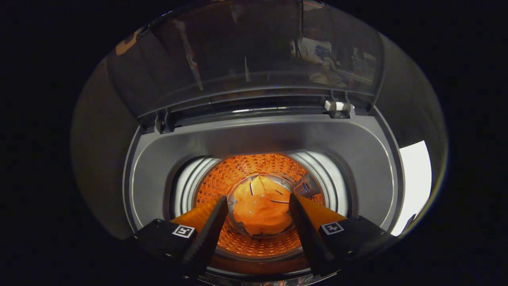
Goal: Put the clothes into the washing machine and then close the washing machine lid.
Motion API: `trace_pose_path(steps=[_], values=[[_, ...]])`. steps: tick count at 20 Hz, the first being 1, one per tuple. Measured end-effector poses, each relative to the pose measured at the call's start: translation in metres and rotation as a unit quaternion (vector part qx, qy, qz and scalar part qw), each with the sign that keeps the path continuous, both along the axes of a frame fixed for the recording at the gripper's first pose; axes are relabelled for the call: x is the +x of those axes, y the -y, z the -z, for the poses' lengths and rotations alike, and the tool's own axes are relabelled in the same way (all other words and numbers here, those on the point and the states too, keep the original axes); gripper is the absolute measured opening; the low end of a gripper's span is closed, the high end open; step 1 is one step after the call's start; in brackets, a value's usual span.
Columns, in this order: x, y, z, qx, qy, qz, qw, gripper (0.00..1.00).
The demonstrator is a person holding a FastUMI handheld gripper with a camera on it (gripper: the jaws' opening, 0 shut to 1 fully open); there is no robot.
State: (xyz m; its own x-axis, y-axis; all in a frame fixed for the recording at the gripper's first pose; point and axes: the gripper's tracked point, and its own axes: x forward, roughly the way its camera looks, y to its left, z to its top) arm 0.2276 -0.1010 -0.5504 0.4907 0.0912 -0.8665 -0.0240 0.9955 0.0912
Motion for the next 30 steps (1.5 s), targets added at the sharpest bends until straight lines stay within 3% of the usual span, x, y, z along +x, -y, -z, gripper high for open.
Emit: trace_pose_path(steps=[9,20,26,30], values=[[0.01,0.006,-0.115,0.015,0.1,0.004,0.995,0.99],[0.071,-0.014,-0.284,0.034,0.252,-0.017,0.967,0.99],[0.118,-0.022,-0.314,0.032,0.286,-0.021,0.957,0.99],[0.147,-0.018,-0.31,0.026,0.284,-0.015,0.958,0.99]])
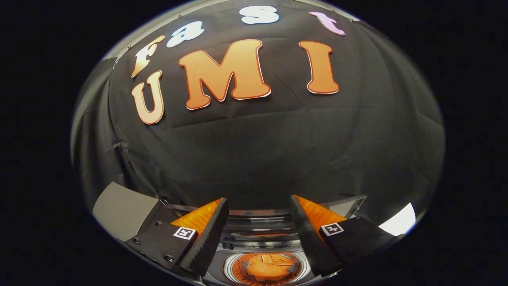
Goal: Put the clothes into the washing machine and then close the washing machine lid.
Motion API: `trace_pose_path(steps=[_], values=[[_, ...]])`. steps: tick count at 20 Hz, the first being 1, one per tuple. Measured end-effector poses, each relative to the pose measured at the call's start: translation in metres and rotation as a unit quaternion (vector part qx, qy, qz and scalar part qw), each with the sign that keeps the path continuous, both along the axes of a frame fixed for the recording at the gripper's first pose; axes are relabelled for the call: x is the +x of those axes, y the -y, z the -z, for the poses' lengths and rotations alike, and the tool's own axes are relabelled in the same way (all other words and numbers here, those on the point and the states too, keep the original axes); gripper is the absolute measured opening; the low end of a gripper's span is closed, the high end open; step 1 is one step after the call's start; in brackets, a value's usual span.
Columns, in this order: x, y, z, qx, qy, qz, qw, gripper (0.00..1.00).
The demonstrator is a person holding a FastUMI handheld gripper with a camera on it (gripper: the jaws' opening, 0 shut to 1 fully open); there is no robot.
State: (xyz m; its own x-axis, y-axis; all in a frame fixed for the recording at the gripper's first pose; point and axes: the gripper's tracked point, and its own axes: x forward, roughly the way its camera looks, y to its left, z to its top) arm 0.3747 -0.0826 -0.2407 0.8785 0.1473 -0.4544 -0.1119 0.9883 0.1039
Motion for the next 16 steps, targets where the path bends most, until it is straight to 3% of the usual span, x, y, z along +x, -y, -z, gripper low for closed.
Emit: trace_pose_path(steps=[6,16], values=[[0.018,0.002,0.027,-0.027,-0.022,0.007,0.999,0.99],[-0.019,0.0,0.025,-0.04,-0.001,0.014,0.999,0.99]])
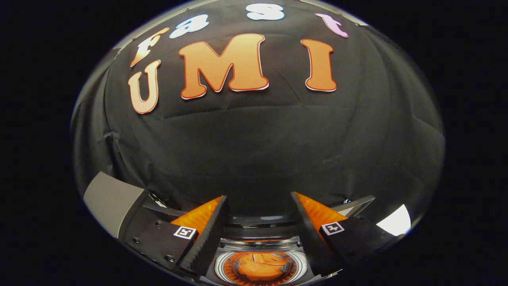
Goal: Put the clothes into the washing machine and then close the washing machine lid.
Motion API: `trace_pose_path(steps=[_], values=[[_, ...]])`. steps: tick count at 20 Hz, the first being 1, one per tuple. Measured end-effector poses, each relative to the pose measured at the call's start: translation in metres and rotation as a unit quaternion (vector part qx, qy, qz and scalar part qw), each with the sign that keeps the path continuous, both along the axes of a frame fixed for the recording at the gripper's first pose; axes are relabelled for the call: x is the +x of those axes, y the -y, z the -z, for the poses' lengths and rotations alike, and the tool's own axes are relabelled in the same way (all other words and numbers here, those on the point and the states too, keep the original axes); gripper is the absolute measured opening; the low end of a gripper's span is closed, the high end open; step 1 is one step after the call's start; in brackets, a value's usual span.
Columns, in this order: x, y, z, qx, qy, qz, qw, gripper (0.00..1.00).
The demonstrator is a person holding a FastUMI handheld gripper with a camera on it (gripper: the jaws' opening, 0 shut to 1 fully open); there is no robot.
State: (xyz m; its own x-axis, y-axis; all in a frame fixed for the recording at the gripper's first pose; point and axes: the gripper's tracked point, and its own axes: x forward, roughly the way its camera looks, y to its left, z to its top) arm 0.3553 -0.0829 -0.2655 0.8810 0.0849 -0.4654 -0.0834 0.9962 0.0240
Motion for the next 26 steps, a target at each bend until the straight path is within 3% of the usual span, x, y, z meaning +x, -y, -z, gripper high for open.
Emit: trace_pose_path(steps=[14,18,26], values=[[-0.073,-0.003,0.02,0.011,-0.002,-0.019,1.0,0.98],[-0.095,-0.001,0.055,0.033,-0.032,-0.012,0.999,0.98],[-0.139,-0.003,0.126,0.016,-0.111,-0.017,0.994,0.99]])
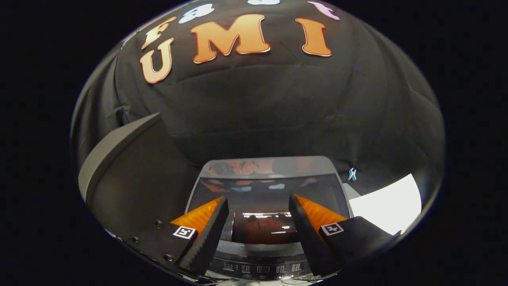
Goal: Put the clothes into the washing machine and then close the washing machine lid.
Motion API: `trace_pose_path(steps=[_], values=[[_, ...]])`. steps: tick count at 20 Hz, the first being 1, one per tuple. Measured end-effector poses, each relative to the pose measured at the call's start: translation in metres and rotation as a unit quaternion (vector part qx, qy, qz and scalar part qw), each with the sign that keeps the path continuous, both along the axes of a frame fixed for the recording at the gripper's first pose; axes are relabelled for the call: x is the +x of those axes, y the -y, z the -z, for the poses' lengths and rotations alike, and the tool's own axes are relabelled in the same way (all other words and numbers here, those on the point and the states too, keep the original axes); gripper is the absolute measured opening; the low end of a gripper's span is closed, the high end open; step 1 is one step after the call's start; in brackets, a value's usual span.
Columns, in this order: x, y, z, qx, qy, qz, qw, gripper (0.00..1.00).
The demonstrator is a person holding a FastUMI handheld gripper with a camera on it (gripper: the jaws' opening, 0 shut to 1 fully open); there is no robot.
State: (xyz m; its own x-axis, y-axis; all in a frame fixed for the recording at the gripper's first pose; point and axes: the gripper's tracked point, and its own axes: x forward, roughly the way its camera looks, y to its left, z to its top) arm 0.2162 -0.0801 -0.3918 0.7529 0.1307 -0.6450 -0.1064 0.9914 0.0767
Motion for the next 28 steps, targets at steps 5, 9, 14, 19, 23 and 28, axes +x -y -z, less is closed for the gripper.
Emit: trace_pose_path(steps=[5,9,14,19,23,28], values=[[-0.015,-0.001,0.023,0.003,-0.027,0.001,1.0,0.99],[-0.022,-0.002,0.027,0.0,-0.036,-0.001,0.999,0.99],[-0.019,-0.005,-0.013,0.011,0.002,-0.002,1.0,0.99],[-0.025,-0.012,-0.081,0.012,0.075,-0.015,0.997,0.98],[-0.032,-0.008,-0.129,-0.004,0.118,-0.021,0.993,0.98],[-0.048,-0.011,-0.212,-0.001,0.191,-0.022,0.981,0.98]])
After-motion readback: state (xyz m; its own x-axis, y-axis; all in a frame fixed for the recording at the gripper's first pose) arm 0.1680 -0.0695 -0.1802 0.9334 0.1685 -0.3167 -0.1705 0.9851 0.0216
